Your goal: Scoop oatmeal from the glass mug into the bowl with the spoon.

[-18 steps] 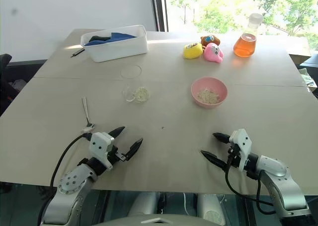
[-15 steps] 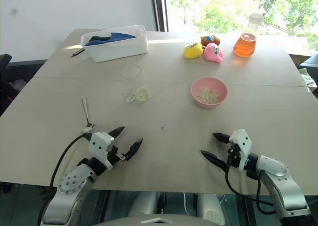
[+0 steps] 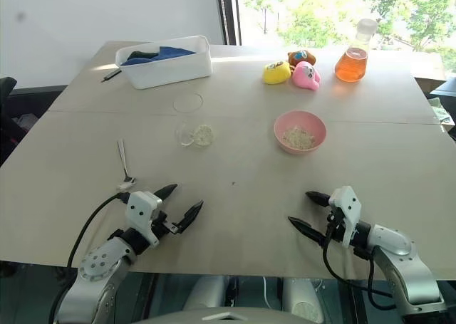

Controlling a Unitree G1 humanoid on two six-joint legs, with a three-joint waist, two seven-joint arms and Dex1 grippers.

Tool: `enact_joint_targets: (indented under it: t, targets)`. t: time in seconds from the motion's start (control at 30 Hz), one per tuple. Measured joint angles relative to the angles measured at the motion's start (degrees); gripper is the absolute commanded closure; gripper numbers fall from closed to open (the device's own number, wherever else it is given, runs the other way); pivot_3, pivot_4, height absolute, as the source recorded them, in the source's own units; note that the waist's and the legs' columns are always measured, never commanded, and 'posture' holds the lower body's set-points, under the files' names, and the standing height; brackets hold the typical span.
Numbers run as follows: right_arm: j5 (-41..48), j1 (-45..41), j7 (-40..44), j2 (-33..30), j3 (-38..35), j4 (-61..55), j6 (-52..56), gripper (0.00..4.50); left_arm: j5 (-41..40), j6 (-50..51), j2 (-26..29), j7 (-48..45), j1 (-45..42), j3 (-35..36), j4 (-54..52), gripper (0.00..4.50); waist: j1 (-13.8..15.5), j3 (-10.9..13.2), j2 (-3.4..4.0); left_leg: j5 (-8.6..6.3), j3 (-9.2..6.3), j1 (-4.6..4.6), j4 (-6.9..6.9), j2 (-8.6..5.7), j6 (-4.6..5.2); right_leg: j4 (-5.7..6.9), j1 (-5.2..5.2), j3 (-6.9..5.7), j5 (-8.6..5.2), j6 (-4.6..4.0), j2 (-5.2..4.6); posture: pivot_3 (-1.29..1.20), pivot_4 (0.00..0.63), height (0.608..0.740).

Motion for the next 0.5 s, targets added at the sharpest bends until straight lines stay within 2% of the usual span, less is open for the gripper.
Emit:
enact_joint_targets:
  t: [0.3, 0.5]
  targets:
    - [0.2, -0.4, -0.3, 0.4, 0.0, -0.2, 0.8, 0.03, 0.1, 0.5, -0.5, 0.7, -0.1, 0.3, -0.3, 0.00, 0.0, 0.0, -0.01, 0.00, 0.00, 0.00, 0.00, 0.00, 0.00, 0.00, 0.00, 0.00, 0.00, 0.00, 0.01, 0.00, 0.150, 0.740]
    - [5.1, -4.9, -1.4, 1.3, 0.8, -7.6, 6.6, 0.03, -0.4, 6.7, -4.5, 8.2, -2.7, 3.3, -1.2, 0.00, 0.0, 0.1, 0.00, 0.00, -0.04, -0.03, 0.02, 0.00, 0.00, 0.02, -0.02, -0.03, 0.01, 0.02, 0.04, 0.00, 0.150, 0.740]
